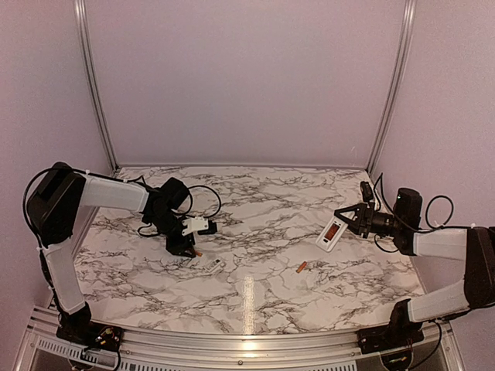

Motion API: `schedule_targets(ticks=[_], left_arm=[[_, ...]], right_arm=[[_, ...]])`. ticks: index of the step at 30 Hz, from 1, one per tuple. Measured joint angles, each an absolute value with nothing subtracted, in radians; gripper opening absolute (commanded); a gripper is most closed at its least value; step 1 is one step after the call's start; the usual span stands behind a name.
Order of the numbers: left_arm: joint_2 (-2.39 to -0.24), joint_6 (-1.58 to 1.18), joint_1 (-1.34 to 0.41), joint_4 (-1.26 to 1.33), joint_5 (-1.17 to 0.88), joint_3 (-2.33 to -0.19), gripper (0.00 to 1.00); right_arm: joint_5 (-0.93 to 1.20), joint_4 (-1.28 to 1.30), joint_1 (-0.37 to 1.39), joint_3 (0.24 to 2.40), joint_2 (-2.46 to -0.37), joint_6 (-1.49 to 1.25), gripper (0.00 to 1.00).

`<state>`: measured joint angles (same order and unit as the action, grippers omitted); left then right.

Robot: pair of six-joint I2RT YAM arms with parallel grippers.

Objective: Load the batteries into the remote control
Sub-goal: Pick up the battery from the center of the board.

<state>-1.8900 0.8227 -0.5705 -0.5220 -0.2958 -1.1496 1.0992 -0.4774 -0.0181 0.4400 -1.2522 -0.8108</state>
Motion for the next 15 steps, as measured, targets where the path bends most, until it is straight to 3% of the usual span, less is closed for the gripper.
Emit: schedule_targets(ticks=[6, 15], left_arm=[[-1.905, 0.830, -0.591, -0.524, -0.295, -1.166, 0.22], [-1.898, 0.788, -0.665, -0.524, -0.267, -1.163, 0.03]], right_arm=[[1.099, -0.477, -0.018, 0.440, -1.252, -0.811, 0.00], [1.099, -0.477, -0.018, 0.440, -1.252, -0.811, 0.00]])
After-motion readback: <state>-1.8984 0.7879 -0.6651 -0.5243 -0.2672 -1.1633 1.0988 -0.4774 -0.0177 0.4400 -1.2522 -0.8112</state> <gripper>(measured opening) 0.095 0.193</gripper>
